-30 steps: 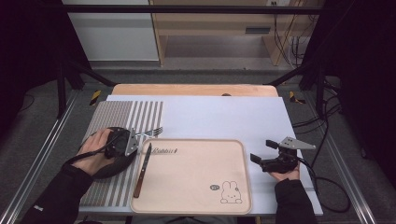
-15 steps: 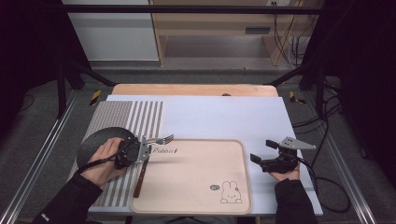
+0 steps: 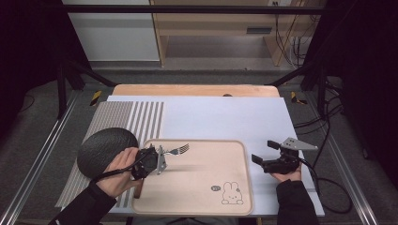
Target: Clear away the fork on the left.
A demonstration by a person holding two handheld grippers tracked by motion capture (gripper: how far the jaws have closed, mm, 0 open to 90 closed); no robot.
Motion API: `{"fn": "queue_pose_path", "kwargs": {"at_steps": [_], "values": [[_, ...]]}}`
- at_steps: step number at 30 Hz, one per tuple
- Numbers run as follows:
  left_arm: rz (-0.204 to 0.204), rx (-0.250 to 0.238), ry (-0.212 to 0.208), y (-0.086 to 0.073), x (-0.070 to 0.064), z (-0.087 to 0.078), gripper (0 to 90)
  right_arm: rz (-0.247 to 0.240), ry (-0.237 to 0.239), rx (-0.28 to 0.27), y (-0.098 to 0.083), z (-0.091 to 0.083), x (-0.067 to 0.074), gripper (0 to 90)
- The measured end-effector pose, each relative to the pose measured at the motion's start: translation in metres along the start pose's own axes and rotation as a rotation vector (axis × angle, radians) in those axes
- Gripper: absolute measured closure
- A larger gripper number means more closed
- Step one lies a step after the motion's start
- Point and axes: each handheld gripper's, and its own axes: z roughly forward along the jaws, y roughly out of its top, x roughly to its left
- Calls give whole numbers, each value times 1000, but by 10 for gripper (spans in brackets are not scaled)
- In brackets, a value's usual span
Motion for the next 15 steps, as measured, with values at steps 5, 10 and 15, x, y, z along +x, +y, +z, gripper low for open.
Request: {"fn": "queue_pose_path", "kwargs": {"at_steps": [5,10,15], "values": [[-22,8,-35,8,-10,3,771,0,0,0,0,0,0,2],[-43,19,-71,14,-20,9,772,-1,1,-3,0,0,0,2],[-46,42,-117,18,-32,15,772,0,2,-3,0,0,0,2]]}}
